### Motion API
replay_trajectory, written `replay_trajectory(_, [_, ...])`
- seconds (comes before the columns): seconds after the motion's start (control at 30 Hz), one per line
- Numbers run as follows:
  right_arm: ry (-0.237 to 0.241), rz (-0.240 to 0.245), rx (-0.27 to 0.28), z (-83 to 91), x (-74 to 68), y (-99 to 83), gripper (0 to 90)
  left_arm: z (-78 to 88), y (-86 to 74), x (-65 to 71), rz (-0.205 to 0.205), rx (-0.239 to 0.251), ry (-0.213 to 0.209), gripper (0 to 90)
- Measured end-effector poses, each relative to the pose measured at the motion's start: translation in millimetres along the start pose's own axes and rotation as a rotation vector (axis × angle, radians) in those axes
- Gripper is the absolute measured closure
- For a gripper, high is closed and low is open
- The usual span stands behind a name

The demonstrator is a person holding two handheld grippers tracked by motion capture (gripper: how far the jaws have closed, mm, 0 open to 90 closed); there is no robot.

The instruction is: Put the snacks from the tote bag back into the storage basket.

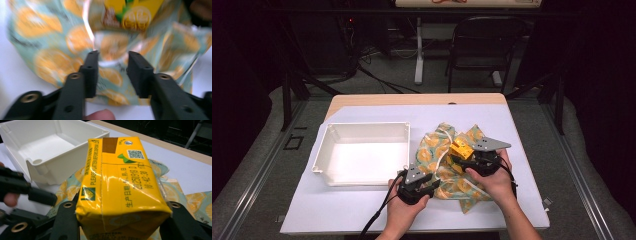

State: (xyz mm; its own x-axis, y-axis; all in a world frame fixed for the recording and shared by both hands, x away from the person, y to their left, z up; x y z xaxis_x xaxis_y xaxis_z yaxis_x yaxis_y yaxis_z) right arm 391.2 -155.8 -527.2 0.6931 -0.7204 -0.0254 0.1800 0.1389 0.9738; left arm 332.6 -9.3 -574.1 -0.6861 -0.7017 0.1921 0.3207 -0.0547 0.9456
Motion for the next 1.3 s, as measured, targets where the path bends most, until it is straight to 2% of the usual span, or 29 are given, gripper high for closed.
replay_trajectory(0.07, [-0.004, -0.006, 0.003, 2.7, 0.3, 3.3, 51.3, 6.5, 13.4, -2.7, 0.016, 0.042, -0.012, 51.5])
replay_trajectory(0.13, [-0.008, -0.013, 0.007, 4.9, 0.0, 6.4, 51.3, 12.3, 24.1, -6.3, 0.011, 0.077, -0.009, 45.3])
replay_trajectory(0.2, [-0.010, -0.028, 0.011, 6.2, -0.4, 9.7, 51.3, 15.9, 32.2, -9.2, -0.014, 0.106, -0.010, 39.8])
replay_trajectory(0.23, [-0.011, -0.034, 0.013, 6.8, -0.9, 11.4, 51.3, 16.9, 35.2, -10.5, -0.039, 0.120, -0.013, 36.8])
replay_trajectory(0.3, [-0.018, -0.039, 0.015, 8.1, -2.2, 14.8, 51.4, 18.2, 39.9, -12.2, -0.057, 0.141, -0.024, 30.8])
replay_trajectory(0.4, [-0.015, -0.046, 0.020, 10.0, -6.2, 20.5, 51.4, 19.7, 44.4, -14.7, -0.024, 0.168, -0.041, 26.1])
replay_trajectory(0.5, [-0.023, -0.061, 0.033, 11.7, -10.0, 26.4, 51.3, 21.3, 45.2, -15.9, -0.043, 0.161, -0.032, 20.7])
replay_trajectory(0.63, [-0.020, -0.077, 0.051, 14.1, -16.0, 34.0, 51.3, 21.9, 46.0, -10.0, -0.077, 0.156, -0.043, 16.1])
replay_trajectory(0.7, [-0.017, -0.083, 0.053, 15.4, -19.6, 37.0, 51.3, 21.9, 46.4, -7.5, -0.087, 0.149, -0.026, 12.1])
replay_trajectory(0.83, [0.000, -0.095, 0.070, 16.1, -28.2, 42.1, 51.3, 23.2, 47.8, -1.8, -0.088, 0.160, -0.030, 5.9])
replay_trajectory(1.03, [0.006, -0.104, 0.066, 15.8, -39.7, 46.3, 51.2, 21.0, 44.3, 8.1, -0.117, 0.147, -0.068, 4.2])
replay_trajectory(1.3, [0.018, -0.107, 0.068, 12.4, -55.3, 48.8, 51.3, 17.1, 40.6, 17.3, -0.135, 0.138, -0.079, 3.1])
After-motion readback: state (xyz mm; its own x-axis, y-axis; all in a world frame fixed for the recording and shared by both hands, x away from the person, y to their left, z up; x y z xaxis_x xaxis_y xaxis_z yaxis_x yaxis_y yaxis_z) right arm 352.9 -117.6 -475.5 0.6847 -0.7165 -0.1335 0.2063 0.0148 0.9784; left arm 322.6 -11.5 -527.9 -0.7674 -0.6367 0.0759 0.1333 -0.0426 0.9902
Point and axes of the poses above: each handheld gripper's, and its own axes: z roughly backward along the jaws, y roughly out of its top, x roughly to its right, the point moved 8 cm from there along -z, roughly forward along the jaws, and after that the axes turned 15 degrees about x, right-handed, at the moved point
